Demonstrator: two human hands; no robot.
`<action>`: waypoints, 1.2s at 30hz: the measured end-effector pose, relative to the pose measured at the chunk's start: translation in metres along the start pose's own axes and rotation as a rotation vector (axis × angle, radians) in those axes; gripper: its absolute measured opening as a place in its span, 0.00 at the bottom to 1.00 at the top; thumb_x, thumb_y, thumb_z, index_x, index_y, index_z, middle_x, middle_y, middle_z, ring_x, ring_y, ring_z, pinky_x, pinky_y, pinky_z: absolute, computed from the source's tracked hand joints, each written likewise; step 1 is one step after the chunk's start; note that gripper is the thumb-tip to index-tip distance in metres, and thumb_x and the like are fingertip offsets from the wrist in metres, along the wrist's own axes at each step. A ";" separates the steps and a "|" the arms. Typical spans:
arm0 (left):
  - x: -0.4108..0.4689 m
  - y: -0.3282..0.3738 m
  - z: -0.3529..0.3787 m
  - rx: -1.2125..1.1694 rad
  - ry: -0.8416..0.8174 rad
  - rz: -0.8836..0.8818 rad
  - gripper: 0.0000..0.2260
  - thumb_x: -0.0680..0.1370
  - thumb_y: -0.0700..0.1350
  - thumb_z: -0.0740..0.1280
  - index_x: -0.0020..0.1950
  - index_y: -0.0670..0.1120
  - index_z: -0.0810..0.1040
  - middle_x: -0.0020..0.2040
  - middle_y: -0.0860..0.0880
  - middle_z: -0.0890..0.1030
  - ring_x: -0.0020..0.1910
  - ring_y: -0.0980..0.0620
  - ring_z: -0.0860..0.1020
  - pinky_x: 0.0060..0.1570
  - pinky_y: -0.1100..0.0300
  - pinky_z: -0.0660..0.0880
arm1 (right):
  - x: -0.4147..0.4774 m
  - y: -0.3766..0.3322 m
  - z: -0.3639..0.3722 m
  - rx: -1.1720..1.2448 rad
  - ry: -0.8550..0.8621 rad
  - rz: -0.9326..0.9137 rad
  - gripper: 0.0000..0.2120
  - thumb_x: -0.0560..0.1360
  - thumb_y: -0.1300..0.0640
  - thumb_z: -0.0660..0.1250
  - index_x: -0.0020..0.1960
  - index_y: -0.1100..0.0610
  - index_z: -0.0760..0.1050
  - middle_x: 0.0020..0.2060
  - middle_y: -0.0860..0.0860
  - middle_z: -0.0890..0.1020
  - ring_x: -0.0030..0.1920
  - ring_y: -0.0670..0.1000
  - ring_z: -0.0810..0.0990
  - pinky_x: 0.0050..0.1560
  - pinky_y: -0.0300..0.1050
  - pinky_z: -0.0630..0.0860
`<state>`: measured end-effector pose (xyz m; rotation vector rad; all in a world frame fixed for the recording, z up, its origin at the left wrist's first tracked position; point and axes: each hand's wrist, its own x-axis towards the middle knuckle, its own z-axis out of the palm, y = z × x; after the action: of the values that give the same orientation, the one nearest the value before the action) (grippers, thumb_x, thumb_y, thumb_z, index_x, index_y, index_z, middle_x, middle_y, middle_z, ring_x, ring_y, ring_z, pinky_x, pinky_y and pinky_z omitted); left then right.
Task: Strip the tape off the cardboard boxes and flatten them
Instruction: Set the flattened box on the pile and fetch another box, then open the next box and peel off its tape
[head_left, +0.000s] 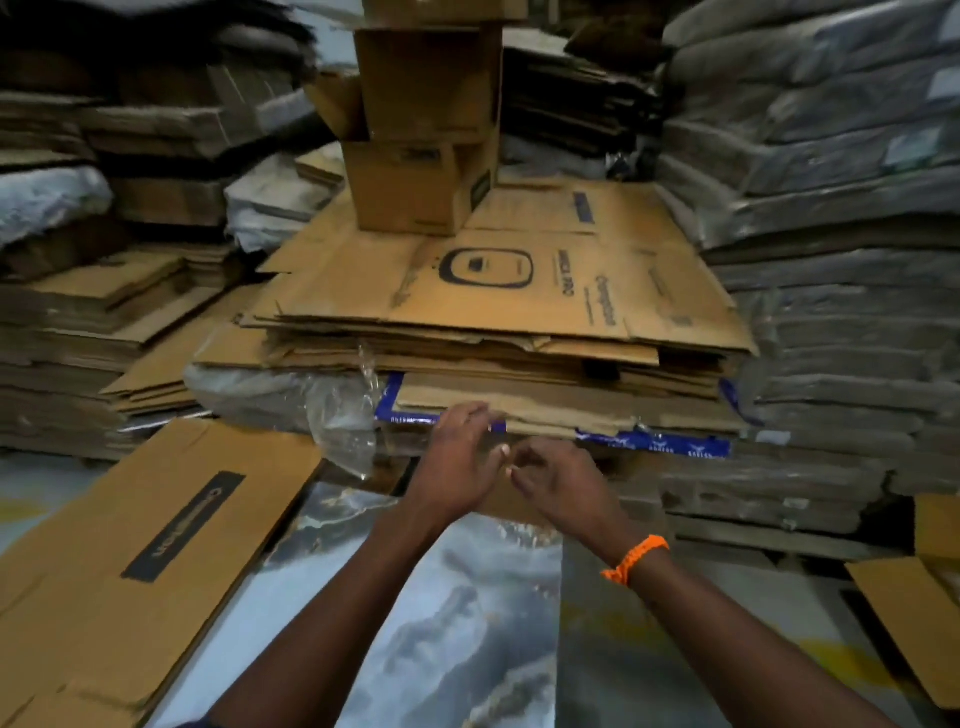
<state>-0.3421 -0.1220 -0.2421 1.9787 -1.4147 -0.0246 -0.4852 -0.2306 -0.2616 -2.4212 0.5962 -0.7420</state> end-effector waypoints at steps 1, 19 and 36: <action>0.012 0.004 -0.001 0.005 0.016 -0.004 0.19 0.81 0.46 0.67 0.72 0.50 0.74 0.72 0.48 0.71 0.72 0.51 0.64 0.74 0.59 0.60 | 0.018 -0.002 -0.008 0.015 -0.001 -0.039 0.06 0.76 0.54 0.71 0.51 0.53 0.81 0.45 0.46 0.85 0.47 0.45 0.81 0.50 0.46 0.77; 0.365 0.112 -0.116 0.678 0.367 -0.006 0.24 0.82 0.52 0.64 0.77 0.51 0.66 0.75 0.50 0.67 0.76 0.51 0.60 0.72 0.53 0.66 | 0.425 0.046 -0.209 -0.005 0.201 -0.591 0.13 0.77 0.51 0.70 0.58 0.57 0.80 0.48 0.50 0.85 0.48 0.48 0.82 0.47 0.41 0.77; 0.589 0.097 -0.236 0.886 0.631 -0.132 0.27 0.82 0.52 0.65 0.79 0.53 0.62 0.76 0.49 0.66 0.76 0.48 0.63 0.69 0.48 0.69 | 0.694 -0.032 -0.321 -0.192 0.522 -0.796 0.29 0.75 0.45 0.72 0.71 0.55 0.69 0.58 0.54 0.80 0.60 0.55 0.78 0.57 0.54 0.79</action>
<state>-0.0914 -0.5091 0.2040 2.4133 -0.9181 1.2402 -0.1517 -0.6973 0.2445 -2.6308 -0.1756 -1.7359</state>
